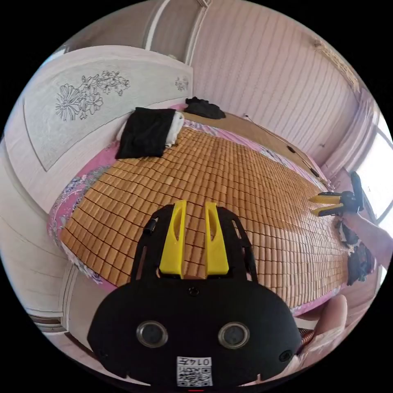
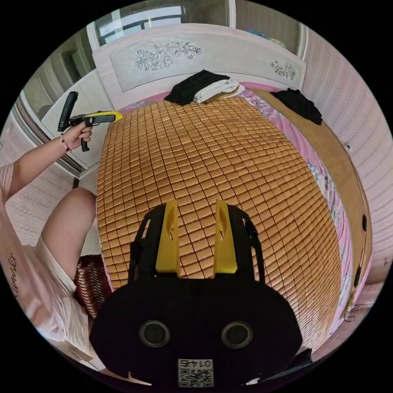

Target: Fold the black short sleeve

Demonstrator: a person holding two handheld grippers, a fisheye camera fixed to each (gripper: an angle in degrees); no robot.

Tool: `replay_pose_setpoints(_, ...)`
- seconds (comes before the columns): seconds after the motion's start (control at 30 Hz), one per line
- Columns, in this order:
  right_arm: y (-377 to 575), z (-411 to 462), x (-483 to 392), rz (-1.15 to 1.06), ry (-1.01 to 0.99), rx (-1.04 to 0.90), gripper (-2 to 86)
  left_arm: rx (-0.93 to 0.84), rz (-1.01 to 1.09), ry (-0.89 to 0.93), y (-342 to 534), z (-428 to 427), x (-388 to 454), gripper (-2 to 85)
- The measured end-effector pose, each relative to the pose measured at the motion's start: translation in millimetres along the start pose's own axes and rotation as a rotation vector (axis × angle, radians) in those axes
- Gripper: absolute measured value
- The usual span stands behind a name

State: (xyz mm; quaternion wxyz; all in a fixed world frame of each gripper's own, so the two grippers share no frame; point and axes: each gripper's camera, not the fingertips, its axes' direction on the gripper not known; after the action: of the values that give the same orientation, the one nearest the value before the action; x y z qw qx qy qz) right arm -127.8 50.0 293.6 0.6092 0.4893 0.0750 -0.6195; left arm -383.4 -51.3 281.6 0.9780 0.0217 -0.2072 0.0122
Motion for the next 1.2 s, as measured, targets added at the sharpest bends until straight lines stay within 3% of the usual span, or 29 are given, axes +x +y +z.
replay_pose_setpoints(0.17, -150, 78, -3, -0.031, -0.057, 0.092, 12.3, 0.002, -0.146, -0.021, -82, 57, -110, 8.7)
replay_pose_setpoints(0.33, -272, 170, -10, -0.117, 0.017, 0.078, 11.1, -0.013, -0.181, -0.040, -158, 111, -179, 8.8)
replay_pose_setpoints(0.5, -329, 209, -17, -0.123, 0.127, 0.168, 10.8, -0.111, -0.160, -0.110, -205, 163, -210, 11.3)
replay_pose_setpoints(0.6, -343, 234, -14, -0.112, 0.207, 0.049, 4.9, -0.155, -0.157, -0.136, -217, 171, -219, 8.7)
replay_pose_setpoints(0.7, -330, 214, -8, -0.129, 0.145, 0.075, 0.4, -0.207, -0.025, -0.088, -224, 164, -210, 0.7)
replay_pose_setpoints(0.87, -266, 150, 4, -0.102, 0.128, 0.173, -0.6, -0.038, -0.049, 0.143, -202, 96, -192, -0.8)
replay_pose_setpoints(1.0, -159, 94, 7, 0.039, -0.021, 0.197, -0.7, 0.042, 0.037, 0.337, -144, 23, -136, -1.0)
replay_pose_setpoints(1.2, 46, 57, -63, 0.203, -0.065, 0.116, -0.6, -0.056, 0.109, 0.500, -26, -43, -41, -1.0)
